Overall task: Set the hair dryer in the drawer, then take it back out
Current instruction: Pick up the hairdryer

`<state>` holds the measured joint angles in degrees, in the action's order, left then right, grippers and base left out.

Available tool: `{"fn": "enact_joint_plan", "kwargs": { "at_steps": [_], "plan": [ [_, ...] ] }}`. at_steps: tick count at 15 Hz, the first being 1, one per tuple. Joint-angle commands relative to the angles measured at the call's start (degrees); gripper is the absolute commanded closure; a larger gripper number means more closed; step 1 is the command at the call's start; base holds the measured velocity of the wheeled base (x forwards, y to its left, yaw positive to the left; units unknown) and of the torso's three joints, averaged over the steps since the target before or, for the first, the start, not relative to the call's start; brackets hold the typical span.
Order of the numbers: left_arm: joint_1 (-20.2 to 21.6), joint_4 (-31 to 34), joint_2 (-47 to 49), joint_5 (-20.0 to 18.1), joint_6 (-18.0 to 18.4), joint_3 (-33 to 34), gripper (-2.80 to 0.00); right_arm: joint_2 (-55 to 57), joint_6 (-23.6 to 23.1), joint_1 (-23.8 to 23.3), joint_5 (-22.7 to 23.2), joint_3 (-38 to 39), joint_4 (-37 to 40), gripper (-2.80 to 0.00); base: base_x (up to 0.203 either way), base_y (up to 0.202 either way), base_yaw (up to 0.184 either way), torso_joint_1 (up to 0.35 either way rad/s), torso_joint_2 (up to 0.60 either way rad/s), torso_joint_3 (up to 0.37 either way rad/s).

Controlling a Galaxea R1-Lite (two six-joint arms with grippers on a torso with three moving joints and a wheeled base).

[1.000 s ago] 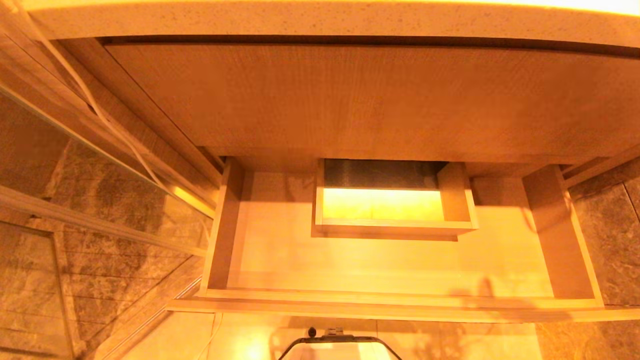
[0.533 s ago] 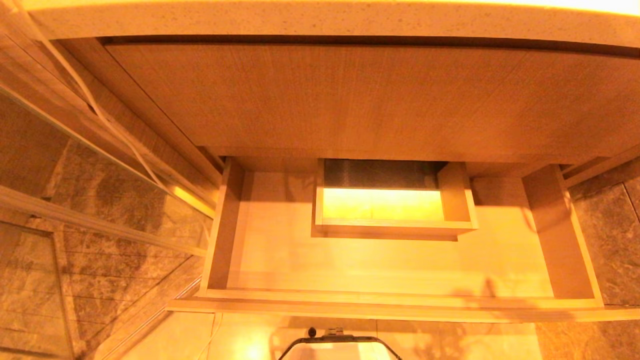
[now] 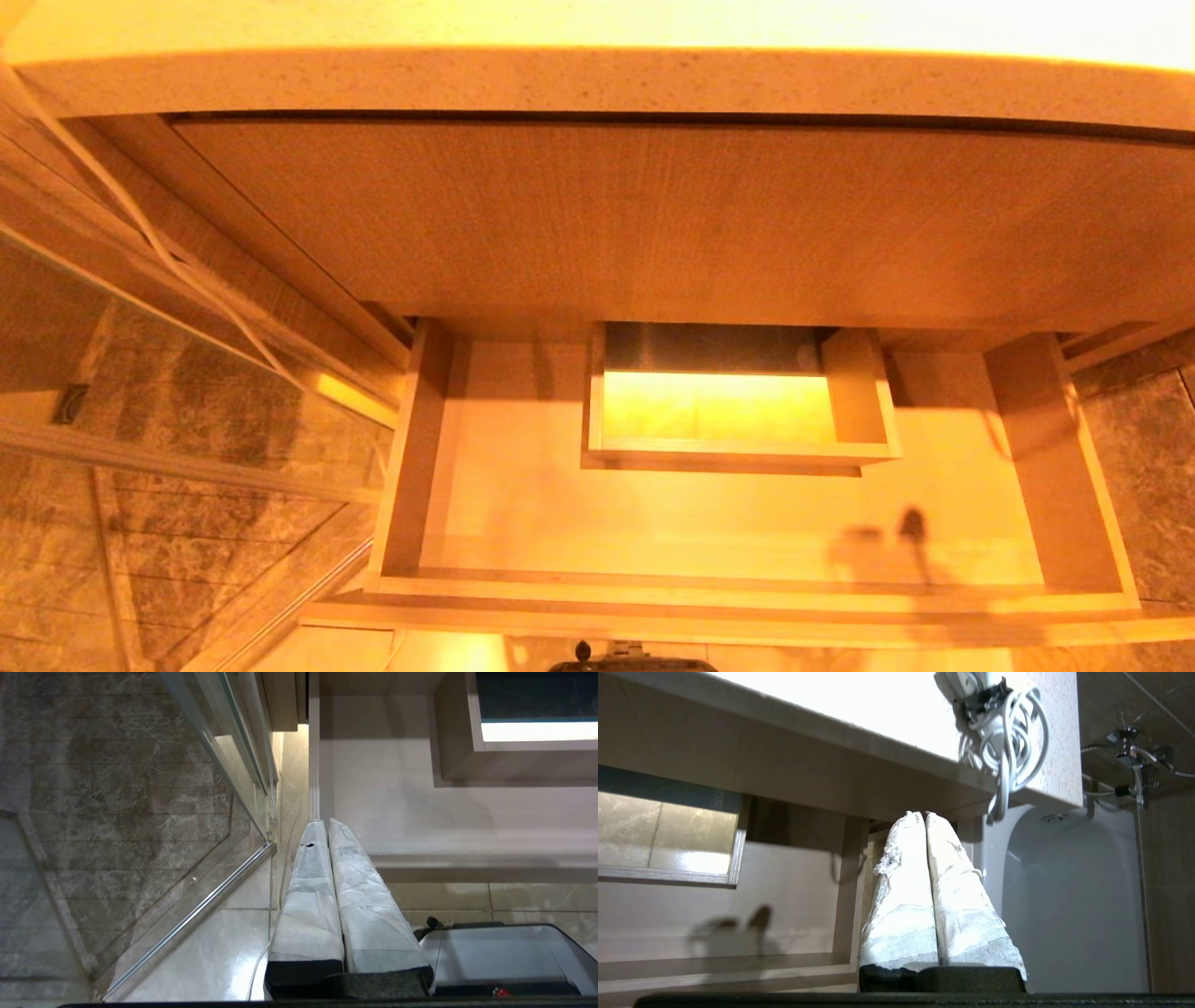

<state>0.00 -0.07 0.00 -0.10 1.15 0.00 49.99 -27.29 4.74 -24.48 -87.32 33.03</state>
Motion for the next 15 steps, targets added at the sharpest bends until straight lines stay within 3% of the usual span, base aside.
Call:
{"fn": "enact_joint_plan", "kwargs": {
  "at_steps": [1,6,13,15],
  "plan": [
    [0.00,-0.01,0.00,0.01,0.00,0.09,0.00,0.02,-0.49,0.09,-0.13,0.05,0.10,0.00,0.000,0.000,0.000,0.404,-0.03,0.364],
    [0.00,-0.01,0.00,0.01,0.00,0.09,0.00,-0.42,-1.63,0.09,-0.13,0.92,-2.18,0.00,0.000,0.000,0.000,0.380,-0.07,0.314],
    [0.00,-0.01,0.00,0.01,0.00,0.09,0.00,4.14,-3.32,-0.71,-1.82,0.21,-7.23,0.00,0.000,0.000,0.000,0.042,-0.01,0.035],
    [0.00,-0.01,0.00,0.01,0.00,0.09,0.00,7.53,-6.50,-2.15,-7.95,-0.28,-7.67,0.00,0.000,0.000,0.000,0.000,0.00,0.000]
  ]
}}
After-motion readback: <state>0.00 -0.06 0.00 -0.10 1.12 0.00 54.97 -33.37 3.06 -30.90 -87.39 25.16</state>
